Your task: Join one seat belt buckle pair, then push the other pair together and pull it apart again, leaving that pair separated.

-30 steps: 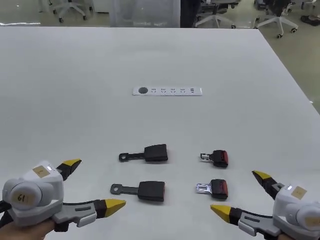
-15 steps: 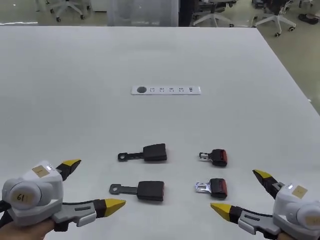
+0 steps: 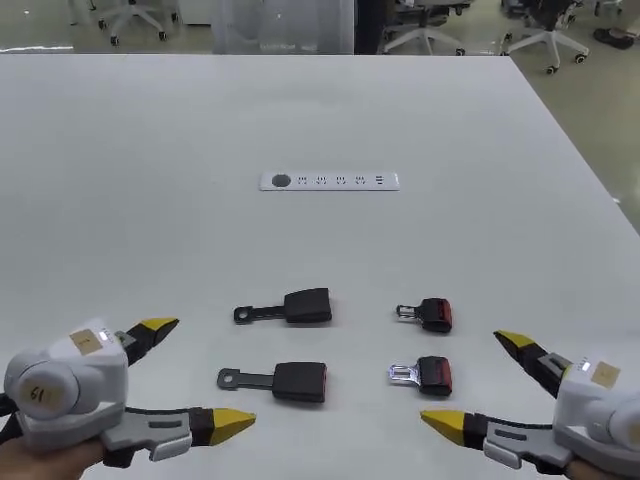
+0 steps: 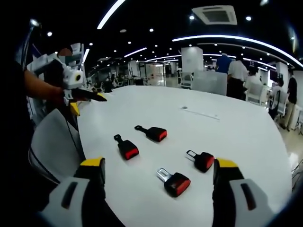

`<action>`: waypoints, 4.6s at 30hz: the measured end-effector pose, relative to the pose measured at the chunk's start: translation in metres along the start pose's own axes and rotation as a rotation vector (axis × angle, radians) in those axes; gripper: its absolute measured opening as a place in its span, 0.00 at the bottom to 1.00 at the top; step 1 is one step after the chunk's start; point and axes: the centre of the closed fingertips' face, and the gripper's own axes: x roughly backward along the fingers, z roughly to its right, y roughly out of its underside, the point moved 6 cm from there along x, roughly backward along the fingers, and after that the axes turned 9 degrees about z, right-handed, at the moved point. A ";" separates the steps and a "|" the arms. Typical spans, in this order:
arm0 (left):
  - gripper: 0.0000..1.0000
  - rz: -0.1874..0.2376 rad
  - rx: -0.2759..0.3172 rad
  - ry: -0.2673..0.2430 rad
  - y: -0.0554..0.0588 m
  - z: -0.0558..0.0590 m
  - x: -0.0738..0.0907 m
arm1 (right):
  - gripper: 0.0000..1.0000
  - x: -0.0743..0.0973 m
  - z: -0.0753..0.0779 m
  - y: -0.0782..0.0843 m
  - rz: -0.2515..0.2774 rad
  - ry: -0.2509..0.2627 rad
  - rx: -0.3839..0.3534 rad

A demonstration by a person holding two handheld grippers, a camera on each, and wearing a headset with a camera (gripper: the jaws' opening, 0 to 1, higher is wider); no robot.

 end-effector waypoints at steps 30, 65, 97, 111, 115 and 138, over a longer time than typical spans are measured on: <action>0.93 -0.136 -0.079 0.126 0.036 -0.005 -0.048 | 0.88 -0.026 0.019 0.042 -0.216 -0.191 0.070; 0.76 -0.273 -0.159 0.325 0.073 -0.021 -0.131 | 0.70 -0.066 0.053 0.086 -0.426 -0.412 0.090; 0.34 -0.362 -0.393 0.467 0.098 -0.020 -0.142 | 0.36 -0.071 0.057 0.096 -0.552 -0.563 0.261; 0.34 -0.376 -0.383 0.452 0.097 -0.020 -0.140 | 0.35 -0.080 0.047 0.088 -0.569 -0.604 0.313; 0.34 -0.383 -0.382 0.448 0.097 -0.021 -0.140 | 0.35 -0.085 0.041 0.088 -0.566 -0.617 0.309; 0.34 -0.391 -0.366 0.423 0.096 -0.022 -0.141 | 0.35 -0.107 0.009 0.084 -0.556 -0.655 0.311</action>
